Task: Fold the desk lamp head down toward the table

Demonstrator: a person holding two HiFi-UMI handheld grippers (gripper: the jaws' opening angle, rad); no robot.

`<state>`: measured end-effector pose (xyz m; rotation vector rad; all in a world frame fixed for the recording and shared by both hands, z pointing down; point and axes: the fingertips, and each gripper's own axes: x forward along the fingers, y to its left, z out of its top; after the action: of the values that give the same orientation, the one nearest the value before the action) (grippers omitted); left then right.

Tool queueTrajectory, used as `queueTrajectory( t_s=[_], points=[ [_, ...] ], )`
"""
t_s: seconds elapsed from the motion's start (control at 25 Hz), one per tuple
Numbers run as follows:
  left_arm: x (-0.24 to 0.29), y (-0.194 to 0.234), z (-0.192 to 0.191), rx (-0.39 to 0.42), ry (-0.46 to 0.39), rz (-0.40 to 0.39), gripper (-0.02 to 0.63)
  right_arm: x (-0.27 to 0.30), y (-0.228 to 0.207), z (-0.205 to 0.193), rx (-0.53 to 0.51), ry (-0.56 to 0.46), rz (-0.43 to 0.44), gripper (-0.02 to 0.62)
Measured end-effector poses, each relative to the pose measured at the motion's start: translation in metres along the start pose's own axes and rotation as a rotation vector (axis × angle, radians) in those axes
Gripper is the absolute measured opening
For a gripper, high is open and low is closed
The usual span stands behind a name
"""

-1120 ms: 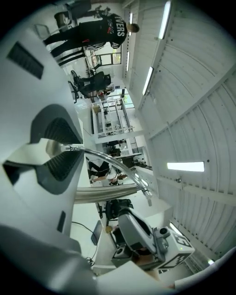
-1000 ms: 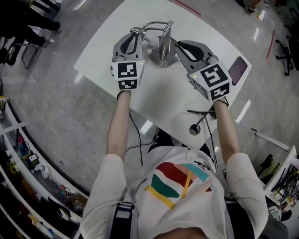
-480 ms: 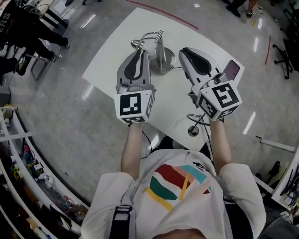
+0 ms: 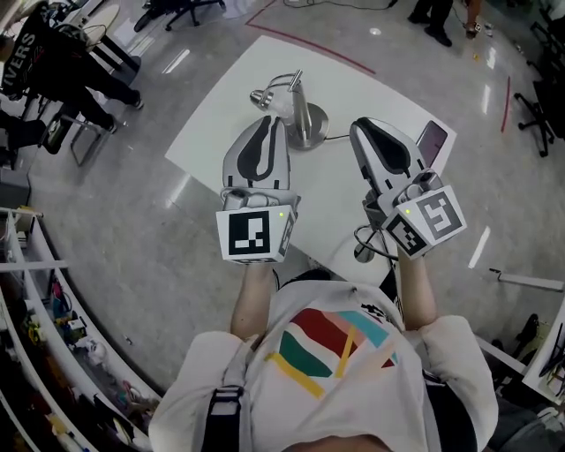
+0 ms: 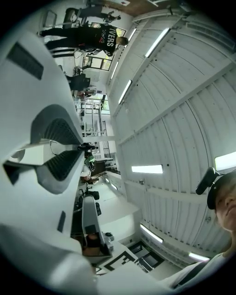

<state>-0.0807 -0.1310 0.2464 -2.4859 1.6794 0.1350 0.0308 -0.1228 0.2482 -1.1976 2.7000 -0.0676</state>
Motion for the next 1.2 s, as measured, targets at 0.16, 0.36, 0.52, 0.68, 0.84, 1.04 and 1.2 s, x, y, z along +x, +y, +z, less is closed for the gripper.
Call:
queueTrajectory(
  t_s=[0.16,0.36,0.52,0.68,0.84,1.04,1.2],
  points=[
    [-0.004,-0.003,-0.005,-0.013,0.019,0.006,0.083,-0.003,0.007,0.004,-0.031,-0.003,0.008,0.038],
    [-0.005,-0.005,-0.003,-0.020,0.014,0.004,0.083,-0.002,0.013,0.008,-0.058,-0.001,0.017,0.038],
    [-0.006,-0.007,-0.003,-0.030,0.017,-0.002,0.083,-0.001,0.013,0.006,-0.103,0.020,0.001,0.038],
    [-0.005,-0.006,-0.006,-0.044,0.018,-0.006,0.083,0.001,0.015,0.000,-0.124,0.044,-0.001,0.038],
    [-0.002,-0.002,-0.007,-0.054,0.015,-0.005,0.083,0.002,0.015,-0.006,-0.112,0.060,-0.001,0.038],
    [-0.002,0.000,-0.011,-0.062,0.015,-0.007,0.083,0.001,0.013,-0.013,-0.114,0.082,-0.001,0.038],
    [0.000,0.005,-0.014,-0.065,0.019,0.000,0.083,0.004,0.013,-0.015,-0.124,0.090,0.001,0.038]
  ],
)
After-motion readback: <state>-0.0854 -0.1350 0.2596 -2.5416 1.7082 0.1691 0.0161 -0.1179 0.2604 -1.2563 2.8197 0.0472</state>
